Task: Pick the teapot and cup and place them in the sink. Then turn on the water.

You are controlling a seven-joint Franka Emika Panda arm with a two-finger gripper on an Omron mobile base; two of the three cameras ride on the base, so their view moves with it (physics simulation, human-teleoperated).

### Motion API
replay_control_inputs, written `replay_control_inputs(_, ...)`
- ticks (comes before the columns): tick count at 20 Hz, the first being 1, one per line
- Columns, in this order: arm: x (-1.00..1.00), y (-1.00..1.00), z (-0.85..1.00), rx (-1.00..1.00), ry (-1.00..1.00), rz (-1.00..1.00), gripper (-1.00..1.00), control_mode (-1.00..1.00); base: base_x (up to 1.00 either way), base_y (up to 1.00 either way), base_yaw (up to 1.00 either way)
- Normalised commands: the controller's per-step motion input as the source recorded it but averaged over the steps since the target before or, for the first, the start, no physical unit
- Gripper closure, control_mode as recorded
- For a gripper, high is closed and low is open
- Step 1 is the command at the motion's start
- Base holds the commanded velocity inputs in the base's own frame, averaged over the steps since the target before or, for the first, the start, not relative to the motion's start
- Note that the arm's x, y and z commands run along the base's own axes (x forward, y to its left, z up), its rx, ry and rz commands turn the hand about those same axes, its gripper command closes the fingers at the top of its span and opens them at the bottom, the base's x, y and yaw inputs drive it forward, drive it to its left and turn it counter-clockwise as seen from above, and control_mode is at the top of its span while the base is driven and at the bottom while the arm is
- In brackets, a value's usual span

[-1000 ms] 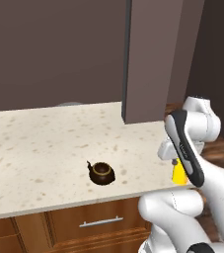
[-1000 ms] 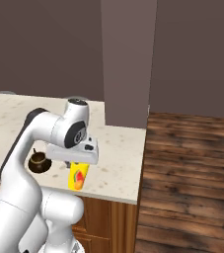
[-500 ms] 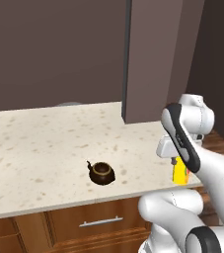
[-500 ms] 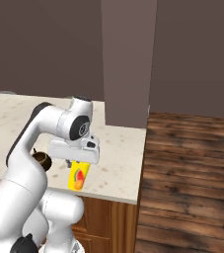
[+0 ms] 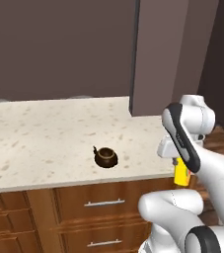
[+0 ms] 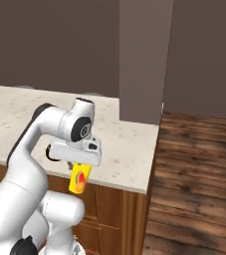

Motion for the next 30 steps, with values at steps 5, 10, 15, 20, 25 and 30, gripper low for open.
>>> replay_control_inputs(5, 0.0, 0.0, 0.0, 0.0, 0.0, 0.0, 1.0, 1.0, -0.15, 0.0, 0.44)
replay_control_inputs(10, 0.0, 0.0, 0.0, 0.0, 0.0, 0.0, 1.0, 1.0, 0.0, 0.0, 0.55)
replay_control_inputs(15, 0.0, 0.0, 0.0, 0.0, 0.0, 0.0, 1.0, 1.0, 0.0, 0.0, 0.6)
replay_control_inputs(20, 0.0, 0.0, 0.0, 0.0, 0.0, 0.0, 1.0, 1.0, 0.0, 0.0, 0.57)
replay_control_inputs(25, 0.0, 0.0, 0.0, 0.0, 0.0, 0.0, 1.0, 1.0, 0.0, 0.0, 0.61)
replay_control_inputs(30, 0.0, 0.0, 0.0, 0.0, 0.0, 0.0, 1.0, 1.0, 0.0, 0.0, 0.61)
